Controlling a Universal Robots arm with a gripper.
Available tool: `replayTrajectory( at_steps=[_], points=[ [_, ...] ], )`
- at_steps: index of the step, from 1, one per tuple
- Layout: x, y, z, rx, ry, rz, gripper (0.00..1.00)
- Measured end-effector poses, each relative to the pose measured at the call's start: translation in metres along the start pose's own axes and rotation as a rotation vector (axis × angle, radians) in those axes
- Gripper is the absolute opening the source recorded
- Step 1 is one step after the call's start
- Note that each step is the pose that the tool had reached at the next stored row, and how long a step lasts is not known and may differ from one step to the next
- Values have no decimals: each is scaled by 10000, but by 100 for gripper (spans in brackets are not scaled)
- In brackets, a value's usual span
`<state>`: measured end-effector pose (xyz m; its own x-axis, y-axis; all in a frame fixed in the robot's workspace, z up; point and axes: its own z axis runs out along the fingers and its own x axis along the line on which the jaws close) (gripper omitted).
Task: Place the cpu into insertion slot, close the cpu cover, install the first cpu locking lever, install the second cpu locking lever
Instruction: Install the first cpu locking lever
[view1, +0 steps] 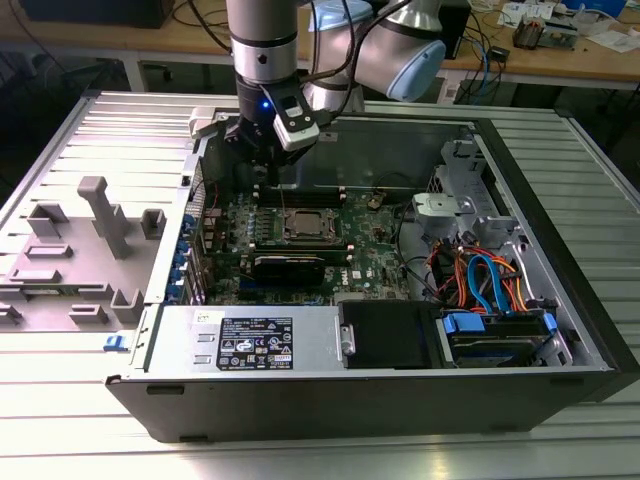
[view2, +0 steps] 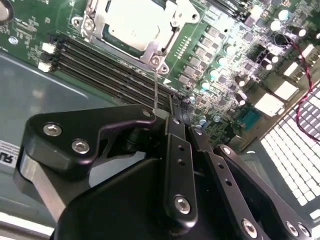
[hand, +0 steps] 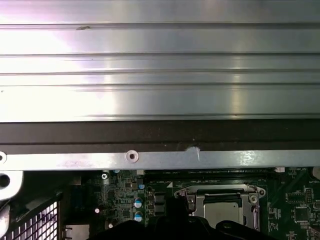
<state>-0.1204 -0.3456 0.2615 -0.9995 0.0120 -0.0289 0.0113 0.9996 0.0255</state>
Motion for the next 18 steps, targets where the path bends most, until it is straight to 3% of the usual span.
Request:
replayTrajectory(
  at_steps=[9,15,18],
  points=[
    [-154,6,22,0,1,-32,11],
    [-272,20,71,-9,8,-302,11],
    [-291,29,79,-10,7,-301,11]
  ],
)
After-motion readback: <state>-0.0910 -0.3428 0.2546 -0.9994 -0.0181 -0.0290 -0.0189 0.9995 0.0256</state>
